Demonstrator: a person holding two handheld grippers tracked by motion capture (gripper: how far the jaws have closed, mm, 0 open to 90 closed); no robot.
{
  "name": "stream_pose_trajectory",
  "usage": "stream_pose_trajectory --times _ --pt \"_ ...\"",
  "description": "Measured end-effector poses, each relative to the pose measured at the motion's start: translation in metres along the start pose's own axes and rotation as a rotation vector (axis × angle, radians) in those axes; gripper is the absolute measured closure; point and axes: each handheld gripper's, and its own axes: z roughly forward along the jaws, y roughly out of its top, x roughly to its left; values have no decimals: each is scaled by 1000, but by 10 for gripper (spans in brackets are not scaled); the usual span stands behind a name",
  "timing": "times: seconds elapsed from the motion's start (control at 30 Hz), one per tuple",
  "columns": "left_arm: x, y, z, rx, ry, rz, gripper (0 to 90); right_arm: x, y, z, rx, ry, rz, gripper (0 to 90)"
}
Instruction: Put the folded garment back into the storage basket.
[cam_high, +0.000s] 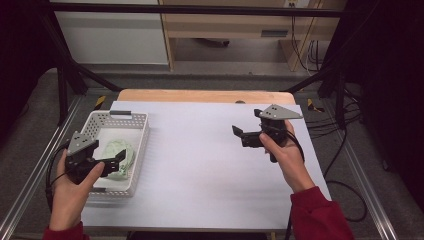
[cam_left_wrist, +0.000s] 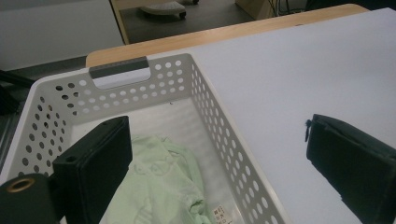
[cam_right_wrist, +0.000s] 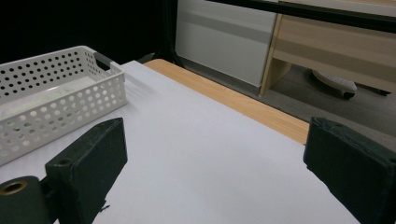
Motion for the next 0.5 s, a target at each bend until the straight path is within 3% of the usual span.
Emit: stream_pose_trajectory --times 0.5 --pt "-2 -2 3 15 -4 5 69 -28 -15 -21 30 -62 50 65"
